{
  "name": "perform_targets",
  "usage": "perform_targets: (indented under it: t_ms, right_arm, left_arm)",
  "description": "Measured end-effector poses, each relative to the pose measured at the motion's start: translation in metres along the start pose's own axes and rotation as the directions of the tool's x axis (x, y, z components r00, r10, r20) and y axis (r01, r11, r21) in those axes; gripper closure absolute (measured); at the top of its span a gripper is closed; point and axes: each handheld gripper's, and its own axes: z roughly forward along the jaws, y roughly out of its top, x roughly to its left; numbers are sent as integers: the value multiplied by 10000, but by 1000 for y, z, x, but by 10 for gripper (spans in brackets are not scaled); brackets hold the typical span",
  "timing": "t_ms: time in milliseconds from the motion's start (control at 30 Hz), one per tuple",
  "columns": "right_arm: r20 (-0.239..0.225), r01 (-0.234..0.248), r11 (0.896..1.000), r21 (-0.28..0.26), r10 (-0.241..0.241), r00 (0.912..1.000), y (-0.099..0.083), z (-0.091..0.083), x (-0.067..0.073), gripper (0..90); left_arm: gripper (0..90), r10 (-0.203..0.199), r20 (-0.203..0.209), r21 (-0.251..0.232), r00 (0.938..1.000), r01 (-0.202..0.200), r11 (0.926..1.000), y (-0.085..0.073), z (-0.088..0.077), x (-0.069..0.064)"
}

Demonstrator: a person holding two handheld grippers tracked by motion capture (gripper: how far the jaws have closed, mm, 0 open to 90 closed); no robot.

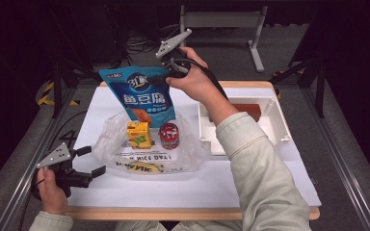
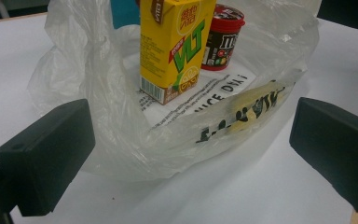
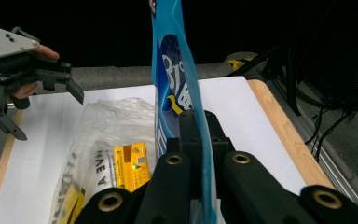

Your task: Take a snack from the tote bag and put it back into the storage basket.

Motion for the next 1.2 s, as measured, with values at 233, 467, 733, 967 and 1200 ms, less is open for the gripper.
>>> perform_targets:
  t_ms: [233, 467, 733, 967, 1200]
  right_arm:
    - [64, 136, 9998, -124, -135, 9999, 11, -8, 4, 900]
    - [138, 262, 9994, -215, -259, 9996, 19, -14, 6, 900]
    - [338, 297, 9986, -446, -282, 9990, 22, -27, 7, 900]
    - [461, 328, 9982, -509, -304, 9985, 25, -38, 8, 900]
    - [526, 298, 9980, -560, -268, 9983, 25, -53, 8, 900]
  left_arm:
    - [6, -16, -9, 38, 10000, 16, 10000, 0, 0, 0]
    - [6, -11, 1, 5, 10000, 11, 10000, 0, 0, 0]
    - [6, -9, 9, 11, 10000, 9, 10000, 0, 0, 0]
    - [6, 49, 19, 63, 10000, -50, 10000, 0, 1, 0]
    - [6, 51, 35, 87, 10000, -51, 9999, 0, 1, 0]
